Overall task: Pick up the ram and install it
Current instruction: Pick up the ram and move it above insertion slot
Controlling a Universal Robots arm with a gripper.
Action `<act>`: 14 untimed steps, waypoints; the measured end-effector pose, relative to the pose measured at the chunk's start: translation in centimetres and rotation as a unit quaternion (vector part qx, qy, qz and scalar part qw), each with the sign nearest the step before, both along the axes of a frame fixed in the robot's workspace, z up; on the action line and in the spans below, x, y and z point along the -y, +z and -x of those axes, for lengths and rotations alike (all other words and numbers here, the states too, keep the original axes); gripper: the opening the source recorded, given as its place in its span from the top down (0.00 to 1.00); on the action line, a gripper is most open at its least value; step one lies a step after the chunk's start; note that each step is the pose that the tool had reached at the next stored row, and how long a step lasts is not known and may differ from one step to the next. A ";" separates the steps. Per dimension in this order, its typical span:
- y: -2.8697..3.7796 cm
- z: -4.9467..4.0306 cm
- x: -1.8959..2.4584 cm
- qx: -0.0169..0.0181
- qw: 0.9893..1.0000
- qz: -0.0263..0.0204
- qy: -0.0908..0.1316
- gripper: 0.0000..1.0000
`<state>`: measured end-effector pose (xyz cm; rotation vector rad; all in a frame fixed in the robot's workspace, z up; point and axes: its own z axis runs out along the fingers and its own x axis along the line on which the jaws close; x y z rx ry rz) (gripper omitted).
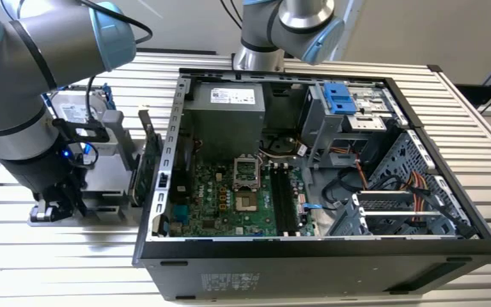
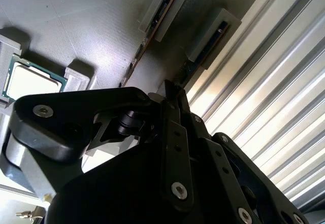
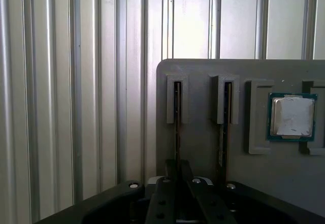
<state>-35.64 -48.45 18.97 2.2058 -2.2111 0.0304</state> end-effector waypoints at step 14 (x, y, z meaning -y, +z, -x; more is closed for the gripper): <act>0.88 0.00 0.00 0.000 1.000 0.000 0.000 1.00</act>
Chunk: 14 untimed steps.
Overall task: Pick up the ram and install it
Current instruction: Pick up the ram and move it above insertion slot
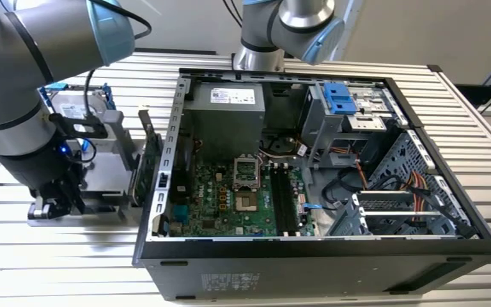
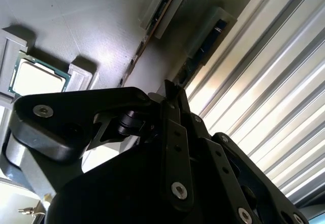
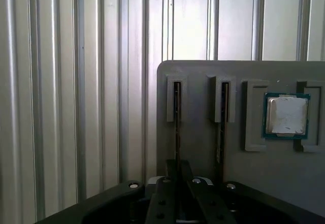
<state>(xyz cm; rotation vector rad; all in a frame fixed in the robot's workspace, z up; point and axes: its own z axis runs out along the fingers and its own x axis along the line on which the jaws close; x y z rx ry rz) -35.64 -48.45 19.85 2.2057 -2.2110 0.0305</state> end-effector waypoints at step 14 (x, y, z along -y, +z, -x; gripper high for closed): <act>1.18 0.00 0.00 0.000 1.000 0.000 0.000 1.00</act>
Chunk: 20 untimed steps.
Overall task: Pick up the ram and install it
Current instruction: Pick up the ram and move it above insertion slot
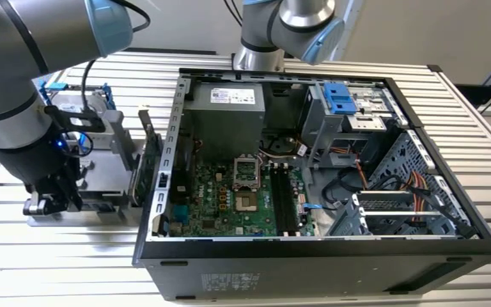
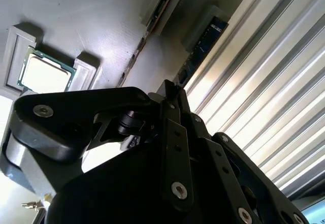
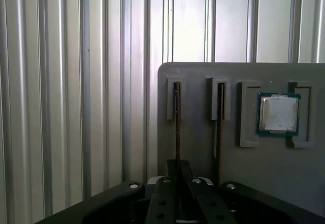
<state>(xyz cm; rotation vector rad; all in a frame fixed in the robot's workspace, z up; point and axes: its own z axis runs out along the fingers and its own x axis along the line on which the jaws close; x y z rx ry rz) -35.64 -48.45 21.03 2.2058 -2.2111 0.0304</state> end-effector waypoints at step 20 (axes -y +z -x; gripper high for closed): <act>1.29 0.00 0.00 0.000 1.000 0.000 0.000 1.00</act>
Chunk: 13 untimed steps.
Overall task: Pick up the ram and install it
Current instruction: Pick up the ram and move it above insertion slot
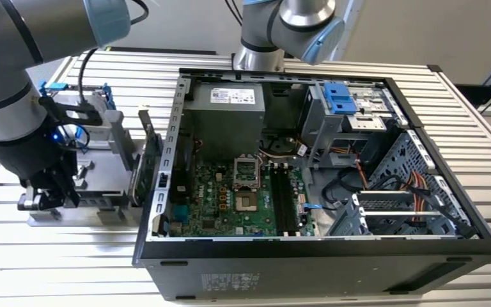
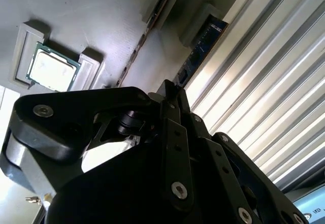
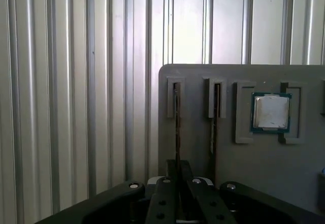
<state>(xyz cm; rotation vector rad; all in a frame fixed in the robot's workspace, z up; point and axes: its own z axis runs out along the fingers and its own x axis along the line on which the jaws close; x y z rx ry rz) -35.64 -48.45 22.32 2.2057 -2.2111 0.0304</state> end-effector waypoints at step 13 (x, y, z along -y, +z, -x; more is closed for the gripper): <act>0.70 0.00 0.00 0.000 1.000 0.000 0.000 1.00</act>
